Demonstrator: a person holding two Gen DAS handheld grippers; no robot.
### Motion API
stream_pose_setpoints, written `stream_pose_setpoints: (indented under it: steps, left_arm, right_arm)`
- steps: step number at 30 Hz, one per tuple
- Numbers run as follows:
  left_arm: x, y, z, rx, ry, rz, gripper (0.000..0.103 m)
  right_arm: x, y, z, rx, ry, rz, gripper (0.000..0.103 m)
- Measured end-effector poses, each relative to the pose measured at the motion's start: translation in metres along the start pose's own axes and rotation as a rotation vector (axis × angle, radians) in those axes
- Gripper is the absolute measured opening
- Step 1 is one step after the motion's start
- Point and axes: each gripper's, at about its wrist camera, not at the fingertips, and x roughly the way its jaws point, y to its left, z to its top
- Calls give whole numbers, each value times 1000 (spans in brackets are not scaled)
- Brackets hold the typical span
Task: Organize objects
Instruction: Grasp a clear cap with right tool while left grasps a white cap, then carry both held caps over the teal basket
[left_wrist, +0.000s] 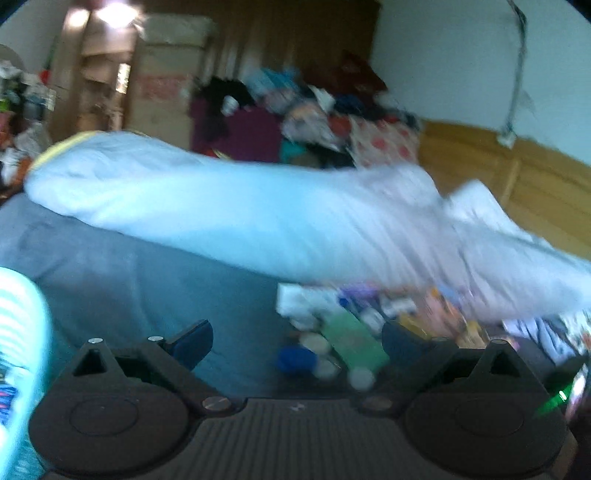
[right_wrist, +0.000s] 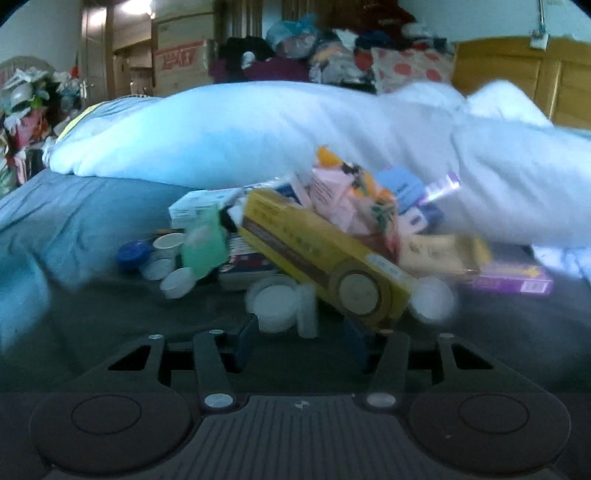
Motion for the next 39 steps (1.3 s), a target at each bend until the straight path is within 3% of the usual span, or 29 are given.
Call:
stream_pose_setpoints:
  steps: [3, 4, 5, 6, 10, 15, 24, 26, 28, 29, 33, 39]
  left_arm:
    - [23, -20, -7, 28, 38, -28, 99]
    - [30, -26, -11, 35, 48, -34, 99]
    - [37, -33, -15, 41, 58, -44, 99]
    - [45, -37, -15, 50, 68, -57, 99]
    - [80, -46, -30, 76, 108, -114, 94]
    - [141, -50, -62, 27, 212, -141, 68]
    - [214, -58, -88, 44, 233, -65, 70]
    - [217, -61, -88, 67, 219, -61, 68]
    - [219, -62, -88, 73, 209, -43, 39]
    - [219, -62, -87, 66, 214, -49, 34]
    - [188, -57, -74, 66, 176, -67, 34]
    - [95, -21, -33, 0, 8, 3, 34]
  right_arm:
    - [15, 1, 1, -15, -3, 20, 51]
    - [22, -1, 1, -12, 12, 36, 40]
    - [30, -6, 6, 2, 32, 55, 20]
    - [32, -13, 8, 26, 36, 68, 13]
    - [1, -27, 9, 100, -27, 112, 13]
    - [-23, -36, -2, 140, -47, 186, 13]
    - [-10, -39, -6, 167, -17, 205, 13]
    - [-10, -41, -7, 177, -19, 206, 13]
    - [-12, -43, -7, 189, -29, 205, 13]
    - [-13, -44, -7, 191, -35, 204, 13]
    - [-25, -45, 0, 183, -70, 219, 13]
    - [-48, -40, 27, 172, -115, 309, 13]
